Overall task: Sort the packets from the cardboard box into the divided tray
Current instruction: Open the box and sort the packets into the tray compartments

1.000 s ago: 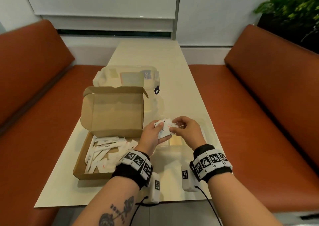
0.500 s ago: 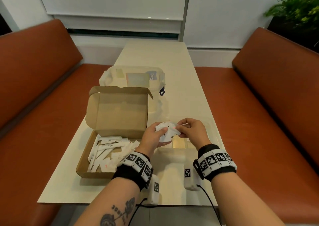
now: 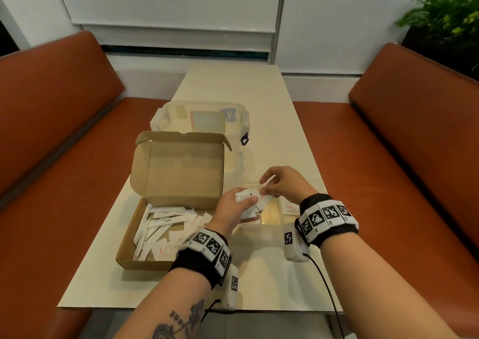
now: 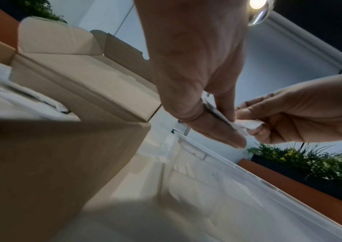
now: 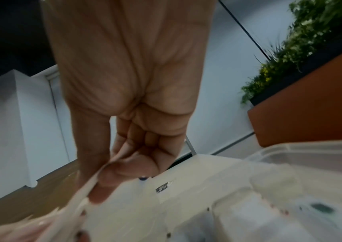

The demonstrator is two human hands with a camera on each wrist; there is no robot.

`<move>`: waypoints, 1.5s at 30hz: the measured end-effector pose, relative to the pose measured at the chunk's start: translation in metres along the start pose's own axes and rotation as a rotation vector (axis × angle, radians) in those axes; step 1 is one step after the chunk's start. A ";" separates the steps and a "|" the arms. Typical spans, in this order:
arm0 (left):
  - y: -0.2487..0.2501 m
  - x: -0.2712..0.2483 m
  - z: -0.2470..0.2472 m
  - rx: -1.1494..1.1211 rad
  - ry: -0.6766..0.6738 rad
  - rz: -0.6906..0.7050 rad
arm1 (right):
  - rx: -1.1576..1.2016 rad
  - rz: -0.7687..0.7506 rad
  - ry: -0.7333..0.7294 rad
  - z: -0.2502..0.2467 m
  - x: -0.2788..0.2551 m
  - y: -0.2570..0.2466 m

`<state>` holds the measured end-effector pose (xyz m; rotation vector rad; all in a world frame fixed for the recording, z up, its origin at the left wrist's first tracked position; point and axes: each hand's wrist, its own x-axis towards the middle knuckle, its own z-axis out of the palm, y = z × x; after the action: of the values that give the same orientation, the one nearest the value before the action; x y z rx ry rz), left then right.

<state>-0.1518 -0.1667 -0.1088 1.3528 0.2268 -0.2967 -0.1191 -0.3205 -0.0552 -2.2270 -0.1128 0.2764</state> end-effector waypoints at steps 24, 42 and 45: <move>-0.023 0.022 0.018 -0.075 0.135 0.052 | -0.114 0.107 0.278 -0.020 -0.008 0.057; -0.028 0.026 0.013 -0.017 0.137 0.041 | -0.649 0.194 0.034 0.006 0.012 0.059; -0.027 0.027 0.013 0.001 0.139 0.033 | -0.655 0.152 0.048 0.010 0.010 0.062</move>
<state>-0.1360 -0.1869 -0.1401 1.3784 0.3200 -0.1758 -0.1128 -0.3496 -0.1116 -2.8984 -0.0049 0.2970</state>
